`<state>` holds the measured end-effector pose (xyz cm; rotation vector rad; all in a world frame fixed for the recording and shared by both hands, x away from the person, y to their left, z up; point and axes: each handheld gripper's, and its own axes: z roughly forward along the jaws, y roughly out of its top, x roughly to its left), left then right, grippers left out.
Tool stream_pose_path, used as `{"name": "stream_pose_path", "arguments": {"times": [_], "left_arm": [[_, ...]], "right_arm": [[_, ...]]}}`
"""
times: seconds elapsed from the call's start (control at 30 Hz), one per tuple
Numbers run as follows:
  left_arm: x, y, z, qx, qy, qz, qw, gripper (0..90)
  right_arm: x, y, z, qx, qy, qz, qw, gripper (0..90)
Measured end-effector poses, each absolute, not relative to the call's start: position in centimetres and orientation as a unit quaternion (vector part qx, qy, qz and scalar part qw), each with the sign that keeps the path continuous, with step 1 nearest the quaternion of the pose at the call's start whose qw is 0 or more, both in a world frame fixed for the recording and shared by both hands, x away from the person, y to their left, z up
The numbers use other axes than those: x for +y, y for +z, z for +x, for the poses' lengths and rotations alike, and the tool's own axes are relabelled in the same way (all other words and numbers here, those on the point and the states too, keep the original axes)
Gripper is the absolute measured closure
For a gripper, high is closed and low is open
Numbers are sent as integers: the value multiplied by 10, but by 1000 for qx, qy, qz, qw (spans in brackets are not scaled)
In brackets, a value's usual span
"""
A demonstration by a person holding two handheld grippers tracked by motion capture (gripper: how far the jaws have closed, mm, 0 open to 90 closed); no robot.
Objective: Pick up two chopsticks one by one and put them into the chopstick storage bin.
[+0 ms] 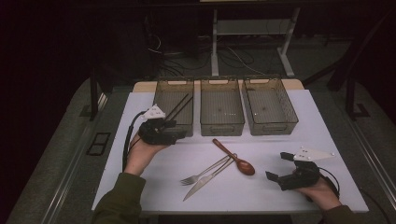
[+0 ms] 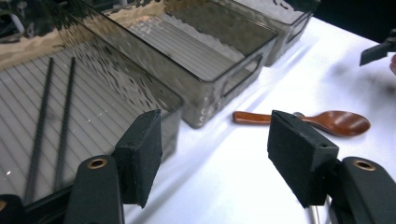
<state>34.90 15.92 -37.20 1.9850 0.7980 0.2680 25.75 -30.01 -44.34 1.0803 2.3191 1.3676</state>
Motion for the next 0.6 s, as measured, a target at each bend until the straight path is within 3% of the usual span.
{"name": "stream_pose_path", "arguments": {"times": [0.33, 0.6], "left_arm": [[165, -394, 319, 315, 107, 804, 492, 265], [172, -408, 297, 307, 121, 801, 500, 117]], "right_arm": [[-301, -443, 257, 795, 464, 370, 125, 1], [-303, -442, 254, 795, 463, 369, 131, 1]]}}
